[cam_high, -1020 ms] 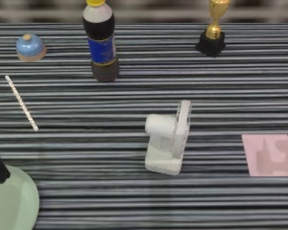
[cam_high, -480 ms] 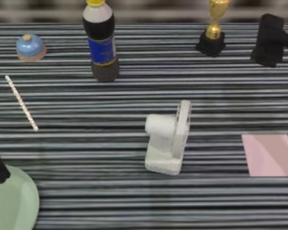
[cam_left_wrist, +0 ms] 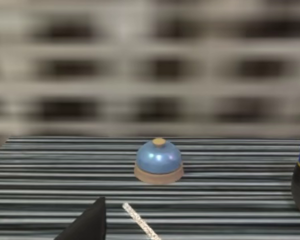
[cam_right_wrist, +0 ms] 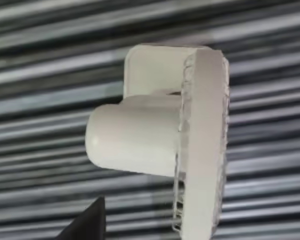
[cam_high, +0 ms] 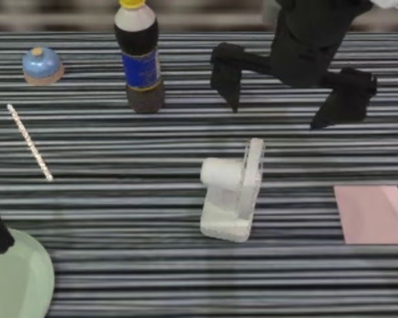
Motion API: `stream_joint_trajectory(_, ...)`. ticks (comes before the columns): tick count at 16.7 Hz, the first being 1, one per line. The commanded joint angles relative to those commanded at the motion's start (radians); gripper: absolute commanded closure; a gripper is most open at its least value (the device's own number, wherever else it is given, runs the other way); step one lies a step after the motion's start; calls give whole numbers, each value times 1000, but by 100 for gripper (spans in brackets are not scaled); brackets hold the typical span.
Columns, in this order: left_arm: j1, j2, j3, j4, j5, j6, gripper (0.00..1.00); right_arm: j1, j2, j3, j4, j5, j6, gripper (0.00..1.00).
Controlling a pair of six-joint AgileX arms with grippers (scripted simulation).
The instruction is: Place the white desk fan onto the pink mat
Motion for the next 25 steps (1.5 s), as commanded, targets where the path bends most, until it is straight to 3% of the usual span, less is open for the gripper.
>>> stream_joint_trajectory(5,0,0,0,0,0,0,0,57,188,168,-152,2,82,0)
stream_joint_trajectory(10,0,0,0,0,0,0,0,54,195,173,-157,2,85,0)
stream_joint_trajectory(18,0,0,0,0,0,0,0,60,175,-45,39,2,86,0)
stream_joint_trajectory(23,0,0,0,0,0,0,0,61,174,-58,52,2,87,0)
stream_joint_trajectory(25,0,0,0,0,0,0,0,61,174,-58,52,2,87,15)
